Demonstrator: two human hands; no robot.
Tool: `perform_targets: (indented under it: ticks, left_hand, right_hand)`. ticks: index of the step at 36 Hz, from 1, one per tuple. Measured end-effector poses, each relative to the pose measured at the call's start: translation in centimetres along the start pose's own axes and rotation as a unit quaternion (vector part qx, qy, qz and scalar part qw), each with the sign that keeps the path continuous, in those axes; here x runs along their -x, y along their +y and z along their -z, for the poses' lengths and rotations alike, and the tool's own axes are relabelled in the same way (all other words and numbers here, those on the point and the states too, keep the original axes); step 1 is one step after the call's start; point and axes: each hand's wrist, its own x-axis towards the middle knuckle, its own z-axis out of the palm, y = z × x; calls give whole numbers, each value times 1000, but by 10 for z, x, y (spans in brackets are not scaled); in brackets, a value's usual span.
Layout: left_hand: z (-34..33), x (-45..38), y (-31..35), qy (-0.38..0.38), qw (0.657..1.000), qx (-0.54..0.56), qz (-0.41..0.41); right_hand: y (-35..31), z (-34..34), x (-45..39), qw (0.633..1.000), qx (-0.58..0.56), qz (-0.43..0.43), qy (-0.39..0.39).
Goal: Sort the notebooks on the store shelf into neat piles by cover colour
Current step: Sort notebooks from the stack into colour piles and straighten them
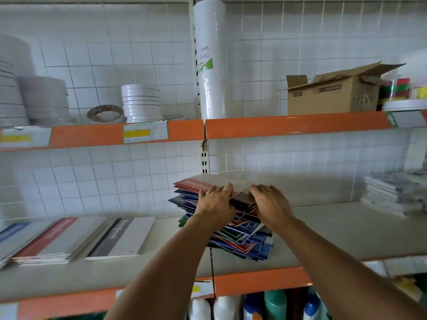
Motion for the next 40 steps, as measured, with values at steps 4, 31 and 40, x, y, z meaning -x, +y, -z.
perform_targets:
  ticks: [4,31,40]
  left_hand:
    - [2,0,-1,-15,999,-47,13]
    - [18,27,-17,85,983,-143,72]
    - [30,71,-29,109,977,-153,98]
  right_hand:
    - [-2,2,1,1000,8,-7,6]
    - [1,29,13,991,41,82,-93]
    - [-8,45,17,993,51,66,-79]
